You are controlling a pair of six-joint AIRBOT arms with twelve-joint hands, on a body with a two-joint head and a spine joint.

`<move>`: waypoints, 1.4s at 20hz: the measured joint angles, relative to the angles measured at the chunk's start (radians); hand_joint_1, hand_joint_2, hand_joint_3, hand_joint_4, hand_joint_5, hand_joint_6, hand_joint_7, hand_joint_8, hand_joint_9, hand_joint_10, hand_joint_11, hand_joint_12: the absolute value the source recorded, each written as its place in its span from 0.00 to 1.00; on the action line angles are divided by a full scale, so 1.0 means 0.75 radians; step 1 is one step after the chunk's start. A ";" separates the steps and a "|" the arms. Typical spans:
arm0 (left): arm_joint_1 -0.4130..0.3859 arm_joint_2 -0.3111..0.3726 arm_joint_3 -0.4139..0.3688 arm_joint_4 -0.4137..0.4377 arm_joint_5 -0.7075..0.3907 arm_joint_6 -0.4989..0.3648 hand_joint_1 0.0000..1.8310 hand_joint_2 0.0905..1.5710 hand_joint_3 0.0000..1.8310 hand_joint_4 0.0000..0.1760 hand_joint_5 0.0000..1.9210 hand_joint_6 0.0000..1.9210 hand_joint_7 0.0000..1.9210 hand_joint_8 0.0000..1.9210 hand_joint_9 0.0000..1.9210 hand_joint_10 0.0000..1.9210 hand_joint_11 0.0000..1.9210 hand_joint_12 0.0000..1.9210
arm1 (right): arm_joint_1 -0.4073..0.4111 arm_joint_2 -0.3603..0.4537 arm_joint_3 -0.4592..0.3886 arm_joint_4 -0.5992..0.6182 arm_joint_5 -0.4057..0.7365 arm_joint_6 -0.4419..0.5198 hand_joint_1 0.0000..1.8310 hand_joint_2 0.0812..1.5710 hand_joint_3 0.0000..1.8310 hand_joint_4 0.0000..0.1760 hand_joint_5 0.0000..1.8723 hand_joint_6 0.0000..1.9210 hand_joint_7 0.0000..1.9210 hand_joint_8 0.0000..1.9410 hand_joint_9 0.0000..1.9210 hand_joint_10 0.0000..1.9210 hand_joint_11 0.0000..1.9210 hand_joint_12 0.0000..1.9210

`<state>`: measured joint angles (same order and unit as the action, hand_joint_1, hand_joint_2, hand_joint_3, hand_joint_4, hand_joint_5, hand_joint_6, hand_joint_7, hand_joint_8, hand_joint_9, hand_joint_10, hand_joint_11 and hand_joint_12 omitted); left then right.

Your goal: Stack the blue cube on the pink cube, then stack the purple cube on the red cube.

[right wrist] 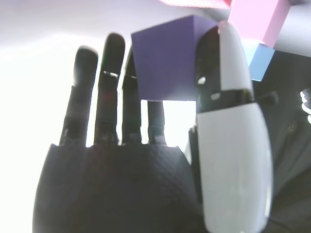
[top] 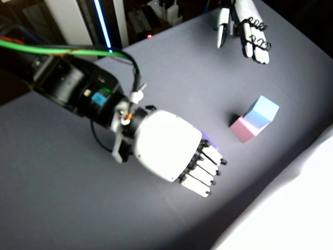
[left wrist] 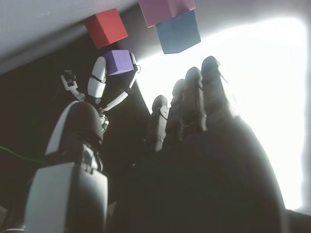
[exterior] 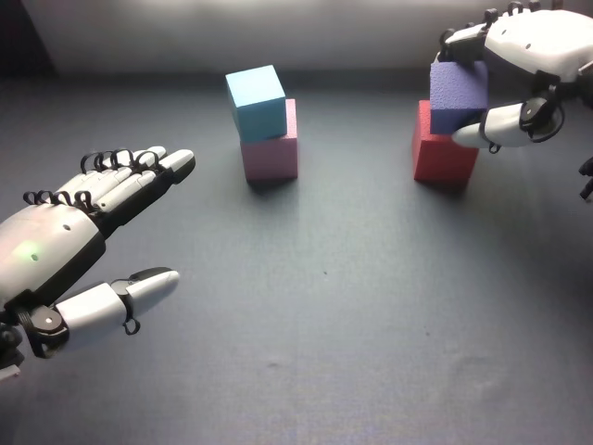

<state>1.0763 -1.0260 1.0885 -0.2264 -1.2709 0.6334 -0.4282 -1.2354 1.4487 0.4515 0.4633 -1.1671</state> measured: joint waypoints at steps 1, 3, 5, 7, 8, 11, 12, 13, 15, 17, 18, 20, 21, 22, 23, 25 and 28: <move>0.000 0.000 0.000 0.001 -0.002 0.000 0.31 0.85 0.00 0.78 0.02 0.00 0.00 0.00 0.00 0.00 0.00 0.00 | 0.000 0.000 0.002 0.009 -0.001 0.000 0.58 0.81 0.00 0.00 0.35 0.75 0.51 0.96 0.60 1.00 0.66 1.00; 0.000 -0.001 0.000 0.002 -0.002 0.000 0.31 0.85 0.00 0.86 0.02 0.00 0.00 0.00 0.00 0.00 0.00 0.00 | 0.000 0.000 0.006 0.026 -0.016 -0.005 0.59 0.80 0.00 0.00 0.37 0.73 0.59 1.00 0.70 1.00 0.74 1.00; 0.000 -0.001 0.000 0.002 -0.002 0.000 0.30 0.85 0.00 0.78 0.02 0.00 0.00 0.00 0.00 0.00 0.00 0.00 | 0.000 0.000 0.011 0.059 -0.022 -0.039 0.59 0.81 0.00 0.00 0.35 0.76 0.61 1.00 0.74 1.00 0.78 1.00; 0.000 -0.001 0.000 -0.001 -0.001 0.000 0.30 0.85 0.00 0.77 0.02 0.00 0.00 0.00 0.00 0.00 0.00 0.00 | -0.001 -0.002 0.019 0.098 -0.033 -0.072 0.68 0.82 0.00 0.00 0.19 0.52 0.34 0.81 0.37 0.85 0.39 1.00; 0.000 -0.001 0.000 -0.003 -0.002 0.000 0.30 0.85 0.00 0.84 0.02 0.00 0.00 0.00 0.00 0.00 0.00 0.00 | -0.001 -0.003 0.022 0.104 -0.038 -0.075 0.62 0.80 0.00 0.00 0.18 0.36 0.27 0.49 0.30 0.75 0.27 0.98; 0.000 -0.001 0.000 0.001 -0.002 -0.001 0.30 0.85 0.00 0.85 0.02 0.00 0.00 0.00 0.00 0.00 0.00 0.00 | -0.010 -0.004 0.022 0.113 -0.048 -0.077 0.49 0.83 0.00 0.00 0.11 0.12 0.18 0.12 0.17 0.56 0.13 0.90; 0.000 -0.001 0.000 0.001 -0.002 -0.001 0.30 0.85 0.00 0.85 0.02 0.00 0.00 0.00 0.00 0.00 0.00 0.00 | -0.015 -0.004 0.022 0.117 -0.052 -0.078 0.48 0.83 0.00 0.01 0.11 0.08 0.18 0.09 0.15 0.55 0.09 0.90; 0.000 -0.001 0.000 -0.001 -0.002 -0.001 0.29 0.85 0.00 0.86 0.02 0.00 0.00 0.00 0.00 0.00 0.00 0.00 | -0.015 -0.004 0.022 0.117 -0.055 -0.077 0.48 0.83 0.00 0.00 0.10 0.06 0.19 0.09 0.14 0.55 0.09 0.90; 0.000 -0.001 0.000 -0.002 -0.002 -0.002 0.29 0.85 0.00 0.86 0.02 0.00 0.00 0.00 0.00 0.00 0.00 0.00 | -0.015 -0.004 0.022 0.117 -0.056 -0.077 0.47 0.83 0.00 0.07 0.10 0.05 0.19 0.09 0.13 0.55 0.06 0.91; 0.000 -0.001 0.000 -0.002 -0.002 -0.002 0.29 0.85 0.00 0.91 0.02 0.00 0.00 0.00 0.00 0.00 0.00 0.00 | -0.018 -0.004 0.022 0.117 -0.056 -0.077 0.49 0.82 0.00 0.07 0.10 0.04 0.19 0.08 0.14 0.54 0.04 0.90; 0.000 -0.001 0.000 -0.003 -0.003 -0.002 0.29 0.85 0.00 0.89 0.02 0.00 0.00 0.00 0.00 0.00 0.00 0.00 | -0.018 -0.005 0.022 0.117 -0.056 -0.077 0.50 0.82 0.00 0.09 0.11 0.03 0.18 0.08 0.11 0.58 0.01 0.93; 0.000 -0.001 0.000 -0.003 -0.003 -0.002 0.29 0.85 0.00 0.87 0.02 0.00 0.00 0.00 0.00 0.00 0.00 0.00 | -0.018 -0.006 0.022 0.118 -0.057 -0.078 0.49 0.81 0.00 0.21 0.01 0.00 0.06 0.01 0.01 0.45 0.00 0.84; 0.000 -0.001 0.000 -0.003 -0.003 -0.003 0.30 0.85 0.00 0.90 0.02 0.00 0.00 0.00 0.00 0.00 0.00 0.00 | -0.018 -0.006 0.022 0.118 -0.057 -0.077 0.48 0.79 0.00 0.53 0.00 0.00 0.01 0.00 0.00 0.27 0.00 0.69; 0.002 -0.001 0.000 -0.003 -0.003 -0.003 0.30 0.85 0.00 0.87 0.02 0.00 0.00 0.00 0.00 0.00 0.00 0.00 | -0.018 -0.007 0.022 0.119 -0.057 -0.078 0.48 0.77 0.00 0.73 0.00 0.00 0.00 0.00 0.00 0.16 0.00 0.59; 0.002 -0.001 0.000 -0.003 -0.003 -0.003 0.29 0.85 0.00 0.85 0.02 0.00 0.00 0.00 0.00 0.00 0.00 0.00 | -0.018 -0.007 0.022 0.119 -0.057 -0.078 0.49 0.76 0.00 0.92 0.00 0.00 0.00 0.00 0.00 0.03 0.00 0.43; 0.004 -0.001 0.000 -0.005 -0.006 -0.004 0.31 0.85 0.00 0.85 0.02 0.00 0.00 0.00 0.00 0.00 0.00 0.00 | -0.018 -0.007 0.019 0.121 -0.057 -0.089 0.46 0.74 0.00 0.79 0.00 0.00 0.00 0.00 0.00 0.00 0.00 0.03; 0.004 -0.001 0.000 -0.008 -0.008 -0.004 0.32 0.84 0.00 0.85 0.03 0.00 0.00 0.00 0.00 0.00 0.00 0.00 | -0.018 -0.003 0.002 0.122 -0.056 -0.092 0.42 0.72 0.00 0.98 0.00 0.00 0.00 0.00 0.00 0.00 0.00 0.00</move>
<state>1.0794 -1.0267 1.0885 -0.2325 -1.2770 0.6304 -0.4419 -1.2373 1.4502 0.5430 0.4213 -1.2358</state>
